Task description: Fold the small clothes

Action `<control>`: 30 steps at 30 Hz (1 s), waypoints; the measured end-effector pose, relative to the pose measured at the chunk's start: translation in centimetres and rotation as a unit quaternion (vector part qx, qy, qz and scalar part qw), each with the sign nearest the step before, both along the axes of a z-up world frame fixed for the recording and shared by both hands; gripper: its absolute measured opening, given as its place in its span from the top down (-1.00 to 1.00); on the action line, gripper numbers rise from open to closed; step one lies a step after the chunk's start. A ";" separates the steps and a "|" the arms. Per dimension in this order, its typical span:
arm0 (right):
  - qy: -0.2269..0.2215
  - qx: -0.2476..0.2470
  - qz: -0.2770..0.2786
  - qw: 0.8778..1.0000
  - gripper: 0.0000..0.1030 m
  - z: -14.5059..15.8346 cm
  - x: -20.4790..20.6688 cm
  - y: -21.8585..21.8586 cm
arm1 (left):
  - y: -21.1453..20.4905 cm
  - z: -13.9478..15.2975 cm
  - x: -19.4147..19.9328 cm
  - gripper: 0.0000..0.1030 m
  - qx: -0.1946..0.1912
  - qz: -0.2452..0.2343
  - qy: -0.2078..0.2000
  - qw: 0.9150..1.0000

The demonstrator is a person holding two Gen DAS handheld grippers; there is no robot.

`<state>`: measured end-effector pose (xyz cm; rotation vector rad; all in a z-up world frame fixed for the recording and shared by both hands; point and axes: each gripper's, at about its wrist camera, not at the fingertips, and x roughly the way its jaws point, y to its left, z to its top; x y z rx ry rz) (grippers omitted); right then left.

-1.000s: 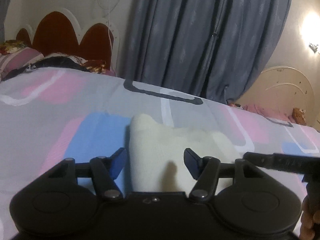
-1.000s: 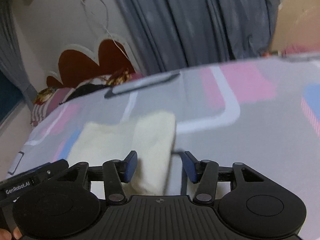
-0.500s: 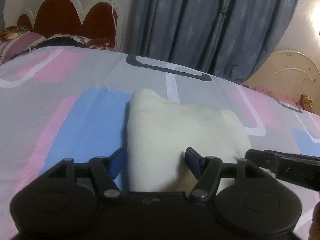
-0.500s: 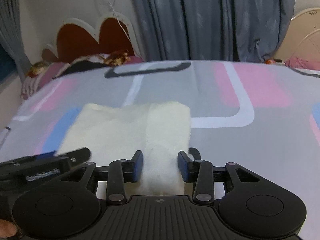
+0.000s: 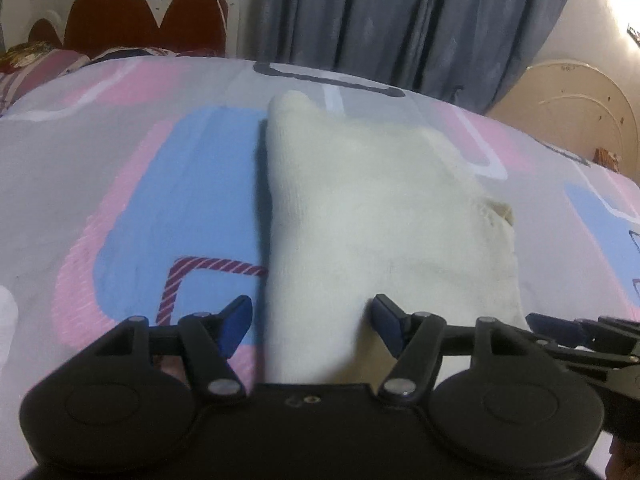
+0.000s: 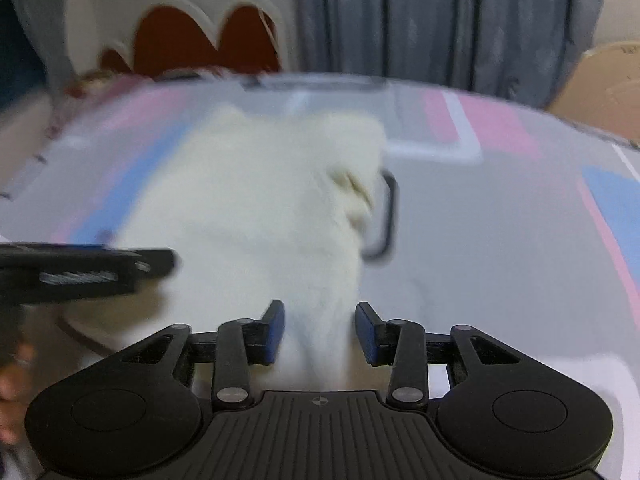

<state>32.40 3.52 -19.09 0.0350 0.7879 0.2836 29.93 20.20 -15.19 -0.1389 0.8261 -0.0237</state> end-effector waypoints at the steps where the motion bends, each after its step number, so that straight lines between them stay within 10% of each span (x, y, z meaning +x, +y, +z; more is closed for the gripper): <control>1: 0.002 0.008 -0.007 1.000 0.23 0.0 0.1 -0.5 | -0.1 0.1 0.0 -0.27 0.003 -0.002 0.000 1.000; 30: 0.019 0.030 -0.032 0.999 0.31 -0.5 -0.5 -2.0 | -2.8 -0.5 -0.9 -1.00 0.097 0.038 0.001 0.995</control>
